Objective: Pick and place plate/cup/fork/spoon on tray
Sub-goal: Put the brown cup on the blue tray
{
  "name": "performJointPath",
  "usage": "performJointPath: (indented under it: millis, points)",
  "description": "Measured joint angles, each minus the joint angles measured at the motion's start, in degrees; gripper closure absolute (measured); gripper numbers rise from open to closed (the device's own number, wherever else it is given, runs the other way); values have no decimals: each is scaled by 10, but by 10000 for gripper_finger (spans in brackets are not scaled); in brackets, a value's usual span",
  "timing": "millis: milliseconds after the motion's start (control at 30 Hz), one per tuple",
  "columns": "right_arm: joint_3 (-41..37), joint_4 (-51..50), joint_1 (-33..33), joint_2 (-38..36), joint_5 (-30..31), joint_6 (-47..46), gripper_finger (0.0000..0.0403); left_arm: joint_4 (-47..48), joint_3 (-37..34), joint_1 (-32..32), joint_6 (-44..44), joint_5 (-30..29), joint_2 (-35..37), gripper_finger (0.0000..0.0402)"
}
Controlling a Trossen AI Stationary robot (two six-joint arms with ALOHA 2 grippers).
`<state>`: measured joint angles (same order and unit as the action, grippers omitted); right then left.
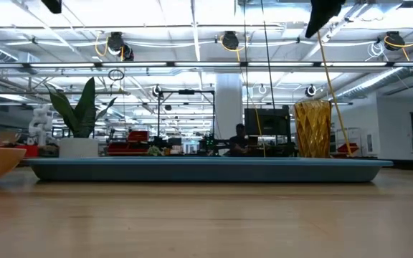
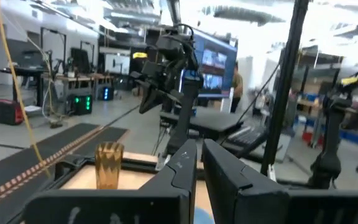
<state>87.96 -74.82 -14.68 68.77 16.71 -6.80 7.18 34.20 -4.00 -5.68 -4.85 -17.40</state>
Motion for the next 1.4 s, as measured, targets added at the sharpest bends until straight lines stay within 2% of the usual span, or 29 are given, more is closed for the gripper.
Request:
performJointPath:
  millis: [200,367,733,1033,1200,1400]
  points:
    - [-56,-1,0,0,-3,-22,403,15,41,0,30,-2,-101,371]
    - [-90,-2,0,0,-3,-25,403,66,94,0,46,-2,-186,371]
    - [-109,-2,-16,0,-3,73,403,146,198,0,93,-14,-357,371]
    - [-109,-4,-96,8,-4,204,395,144,218,0,121,-14,-400,371]
    - [-109,-2,-131,34,-5,236,355,154,218,0,120,-14,-400,371]
    - [-109,26,-142,65,-21,266,305,173,218,0,108,-13,-399,371]
